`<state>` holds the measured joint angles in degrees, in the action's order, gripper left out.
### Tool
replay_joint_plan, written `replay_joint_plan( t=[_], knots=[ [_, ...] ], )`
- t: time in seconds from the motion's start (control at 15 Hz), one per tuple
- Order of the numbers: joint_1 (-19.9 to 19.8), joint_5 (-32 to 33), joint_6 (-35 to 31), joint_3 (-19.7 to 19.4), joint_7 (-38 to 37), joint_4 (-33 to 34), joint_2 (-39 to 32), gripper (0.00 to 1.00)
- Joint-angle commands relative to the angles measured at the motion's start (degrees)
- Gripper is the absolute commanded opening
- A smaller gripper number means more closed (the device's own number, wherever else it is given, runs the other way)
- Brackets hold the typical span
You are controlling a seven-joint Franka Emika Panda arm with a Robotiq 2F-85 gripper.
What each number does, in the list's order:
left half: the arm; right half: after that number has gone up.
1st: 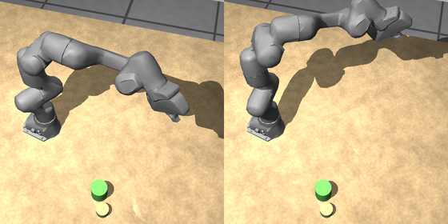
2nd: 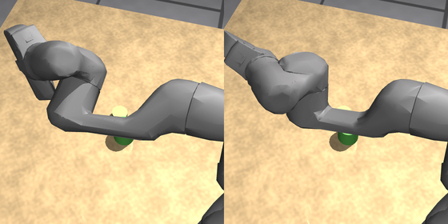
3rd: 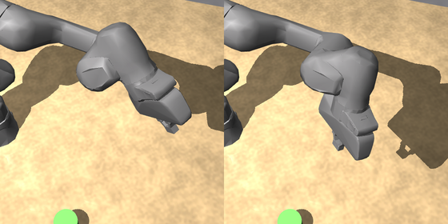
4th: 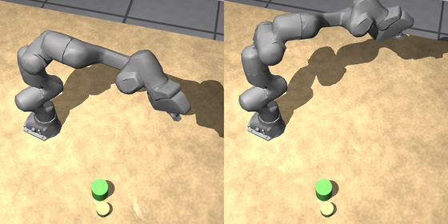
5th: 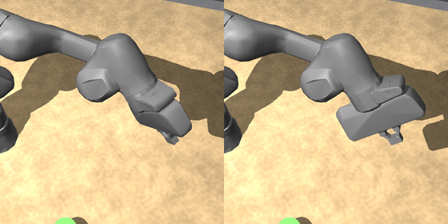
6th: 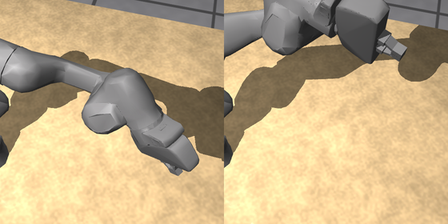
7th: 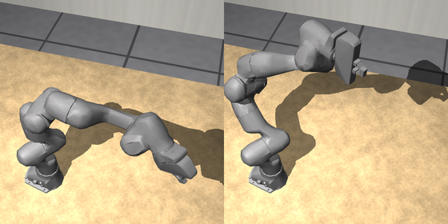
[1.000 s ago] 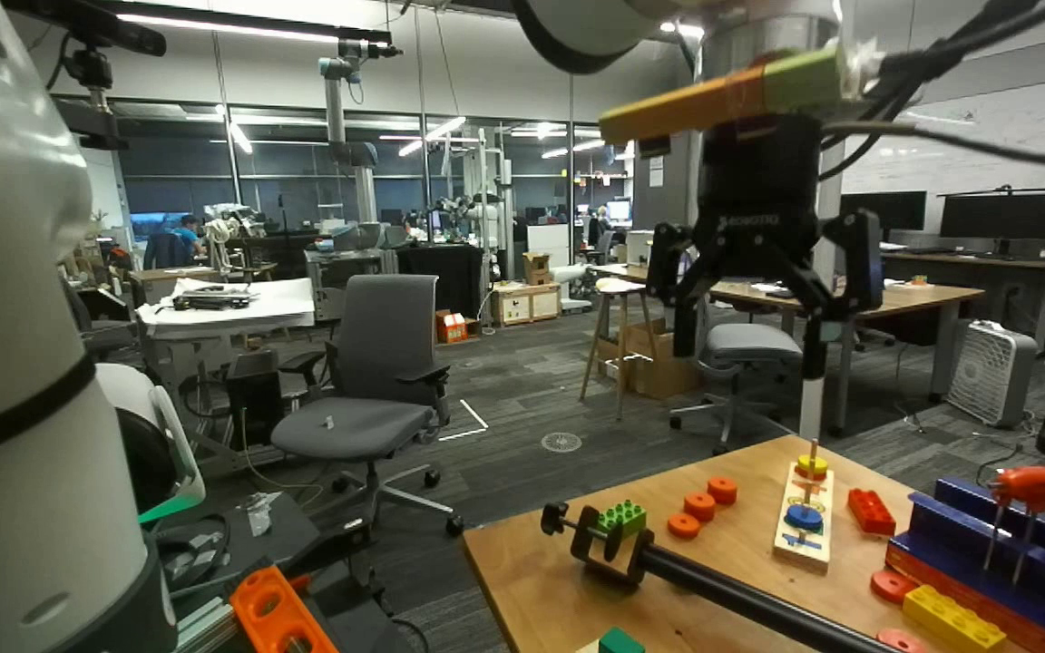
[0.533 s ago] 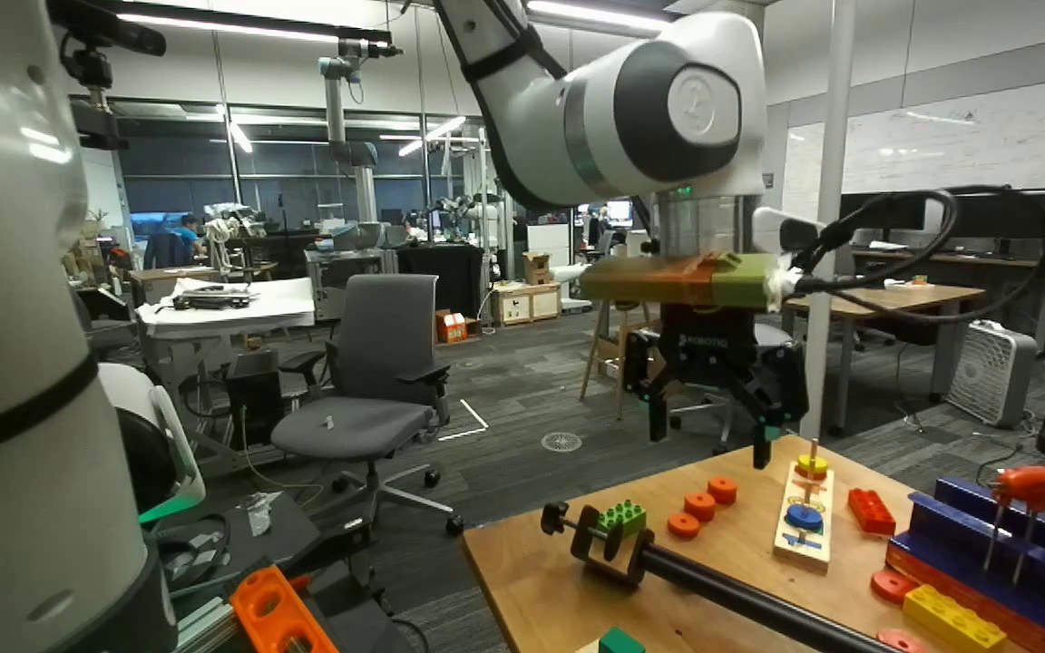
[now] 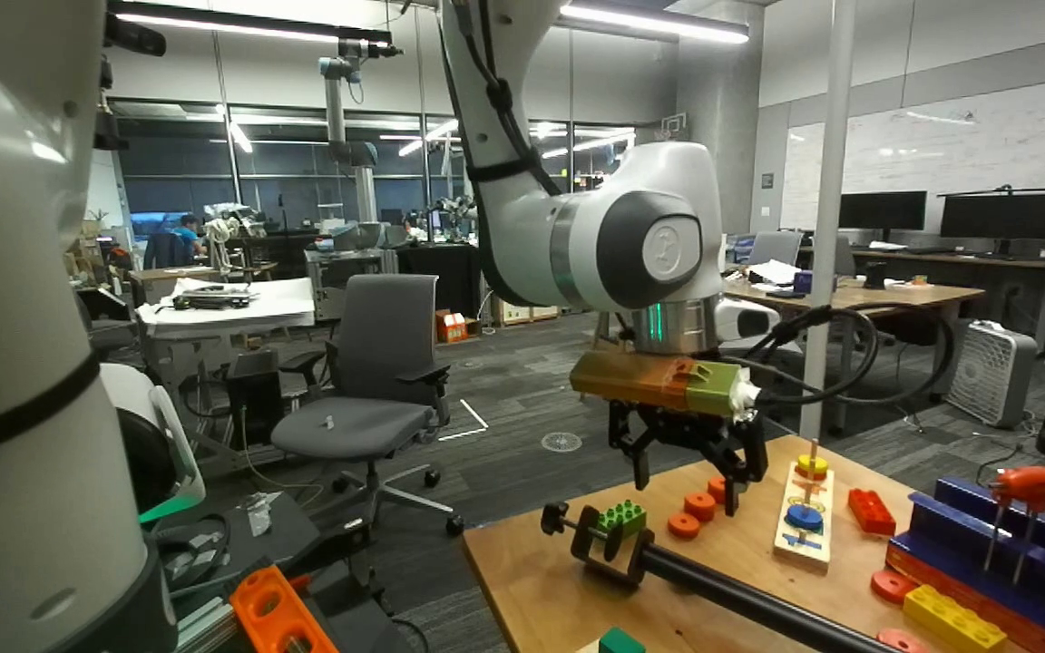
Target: Pick the orange ring and put it on the object
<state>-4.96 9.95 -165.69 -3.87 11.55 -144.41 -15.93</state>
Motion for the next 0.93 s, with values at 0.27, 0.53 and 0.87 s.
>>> replay_joint_plan(
  t=[0.27,0.53,0.87],
  knots=[
    [0.3,-1.4,1.8,2.3,-0.3,14.9,-12.0,1.00],
    [-0.7,-2.6,4.1,4.0,0.4,21.0,-16.6,1.00],
    [-3.1,-6.1,7.5,7.2,1.9,26.1,-20.0,1.00]
  ],
)
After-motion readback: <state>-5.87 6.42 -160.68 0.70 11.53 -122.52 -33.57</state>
